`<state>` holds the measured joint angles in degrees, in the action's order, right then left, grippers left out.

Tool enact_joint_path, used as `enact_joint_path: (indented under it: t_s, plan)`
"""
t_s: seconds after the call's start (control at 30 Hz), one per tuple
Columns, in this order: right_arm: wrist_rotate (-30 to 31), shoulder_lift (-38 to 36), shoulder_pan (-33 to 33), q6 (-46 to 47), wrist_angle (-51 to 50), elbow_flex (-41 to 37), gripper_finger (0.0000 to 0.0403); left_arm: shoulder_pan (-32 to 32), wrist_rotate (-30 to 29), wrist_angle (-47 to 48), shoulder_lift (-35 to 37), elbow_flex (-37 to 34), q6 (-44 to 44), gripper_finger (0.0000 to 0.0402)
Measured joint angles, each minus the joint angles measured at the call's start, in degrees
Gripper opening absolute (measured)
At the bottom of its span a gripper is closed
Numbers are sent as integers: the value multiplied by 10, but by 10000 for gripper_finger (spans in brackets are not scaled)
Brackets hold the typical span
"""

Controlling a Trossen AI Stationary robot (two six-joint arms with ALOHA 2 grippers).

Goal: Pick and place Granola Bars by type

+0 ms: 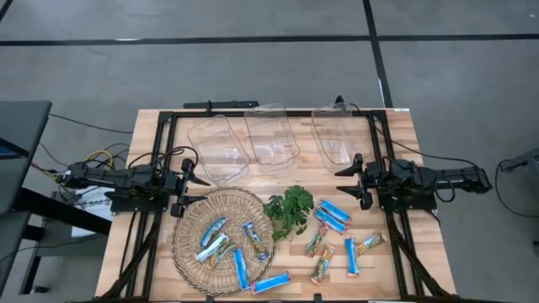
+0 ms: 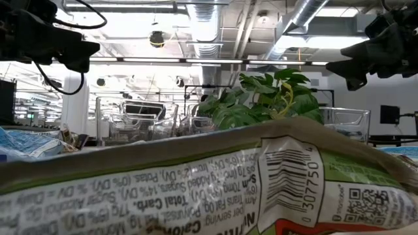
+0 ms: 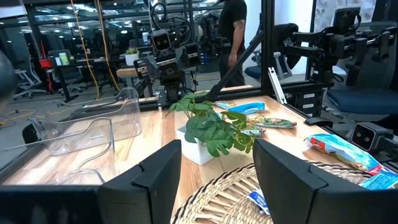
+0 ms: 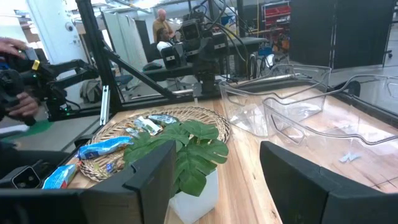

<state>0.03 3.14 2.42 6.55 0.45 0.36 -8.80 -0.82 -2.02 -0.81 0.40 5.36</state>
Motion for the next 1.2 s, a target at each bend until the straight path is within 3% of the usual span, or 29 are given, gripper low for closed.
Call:
enact_joint_path:
  t_s: [0.27,0.5,0.63,0.77,0.97,1.2]
  plan:
    - [0,0,0,0,0,0,225,0,3,2,0,0,-121,194]
    - [0,0,0,0,0,0,225,-1,0,-1,-2,1,-163,194]
    - [0,0,0,0,0,0,225,-1,-42,52,-38,25,-165,194]
    - [0,0,0,0,0,0,225,-1,-82,79,-148,72,-179,194]
    - [0,0,0,0,0,0,225,-22,-101,109,-368,185,-198,194]
    - [0,0,0,0,0,0,225,-92,-132,278,-606,376,-217,194]
